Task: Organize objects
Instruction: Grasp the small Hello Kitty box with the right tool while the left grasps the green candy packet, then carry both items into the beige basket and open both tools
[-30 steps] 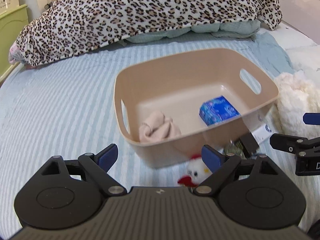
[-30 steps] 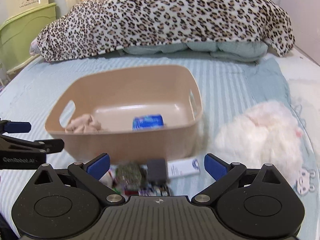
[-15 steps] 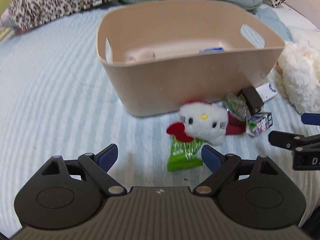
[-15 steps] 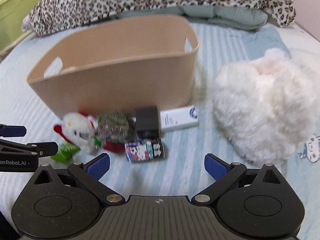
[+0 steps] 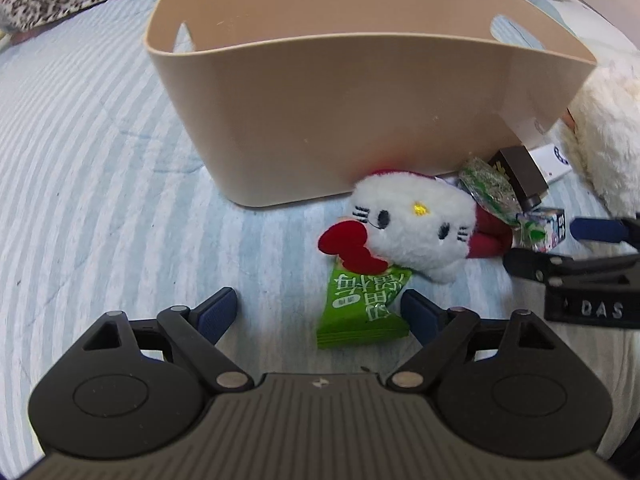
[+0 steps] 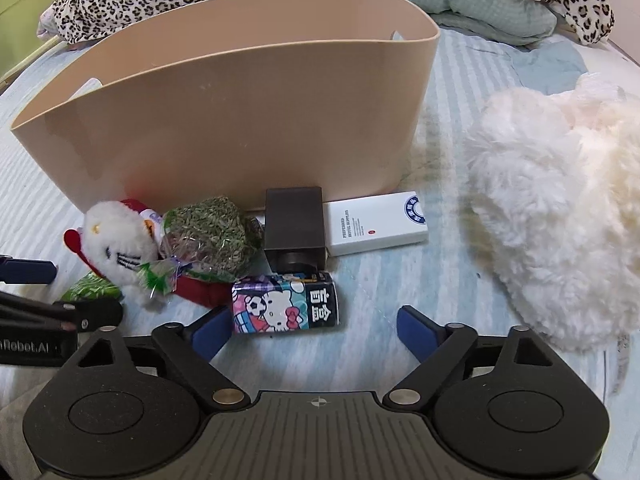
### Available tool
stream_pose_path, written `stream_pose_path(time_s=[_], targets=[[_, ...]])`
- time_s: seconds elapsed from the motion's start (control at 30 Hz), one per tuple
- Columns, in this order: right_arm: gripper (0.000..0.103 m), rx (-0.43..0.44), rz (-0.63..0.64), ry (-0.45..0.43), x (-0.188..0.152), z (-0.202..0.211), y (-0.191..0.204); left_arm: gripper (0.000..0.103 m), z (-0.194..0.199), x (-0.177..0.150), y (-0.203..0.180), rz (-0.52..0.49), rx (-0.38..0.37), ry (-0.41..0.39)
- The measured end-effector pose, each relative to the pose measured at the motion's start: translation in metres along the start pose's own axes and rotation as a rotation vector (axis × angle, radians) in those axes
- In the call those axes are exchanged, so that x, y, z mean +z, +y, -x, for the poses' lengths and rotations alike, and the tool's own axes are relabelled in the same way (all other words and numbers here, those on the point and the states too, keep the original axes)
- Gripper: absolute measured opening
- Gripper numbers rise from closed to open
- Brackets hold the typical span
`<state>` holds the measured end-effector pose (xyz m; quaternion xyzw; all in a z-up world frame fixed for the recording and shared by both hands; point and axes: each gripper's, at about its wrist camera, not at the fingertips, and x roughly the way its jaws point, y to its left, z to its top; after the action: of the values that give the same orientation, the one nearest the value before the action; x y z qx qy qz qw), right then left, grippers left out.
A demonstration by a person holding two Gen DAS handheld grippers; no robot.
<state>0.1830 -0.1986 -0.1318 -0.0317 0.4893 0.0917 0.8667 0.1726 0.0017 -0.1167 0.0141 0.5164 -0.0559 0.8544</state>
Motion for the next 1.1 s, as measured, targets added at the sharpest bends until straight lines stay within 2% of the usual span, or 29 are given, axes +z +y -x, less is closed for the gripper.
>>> stream_pose_path(time_s=[0.07,0.13,0.17,0.23,0.33,0.67,0.87,1.1], targets=[[0.081,-0.002,0.006,-0.013,-0.001,-0.001,0.001,0.081,0.001,-0.002,0.0,-0.014,-0.006,-0.01],[0.069,0.013,0.004,-0.024,-0.002,0.0,0.001,0.067,0.003,-0.004,-0.002,-0.041,-0.017,-0.024],[0.066,0.02,0.002,-0.03,-0.003,0.001,0.001,0.063,0.004,-0.005,-0.003,-0.059,-0.016,-0.03],[0.049,0.03,0.007,-0.03,-0.003,0.002,0.001,0.046,0.007,-0.007,-0.006,-0.09,-0.02,-0.045],[0.047,0.037,0.008,-0.035,-0.006,0.006,0.003,0.046,0.011,-0.01,-0.009,-0.121,-0.015,-0.056],[0.047,0.06,-0.04,-0.019,-0.014,0.034,-0.004,0.045,0.032,-0.02,0.004,-0.098,0.003,-0.083],[0.047,0.075,-0.056,-0.07,-0.018,0.063,-0.007,0.045,0.061,-0.017,0.014,-0.088,-0.006,-0.138],[0.047,0.074,-0.04,-0.178,0.004,0.099,-0.005,0.045,0.099,0.001,0.018,-0.081,-0.021,-0.239]])
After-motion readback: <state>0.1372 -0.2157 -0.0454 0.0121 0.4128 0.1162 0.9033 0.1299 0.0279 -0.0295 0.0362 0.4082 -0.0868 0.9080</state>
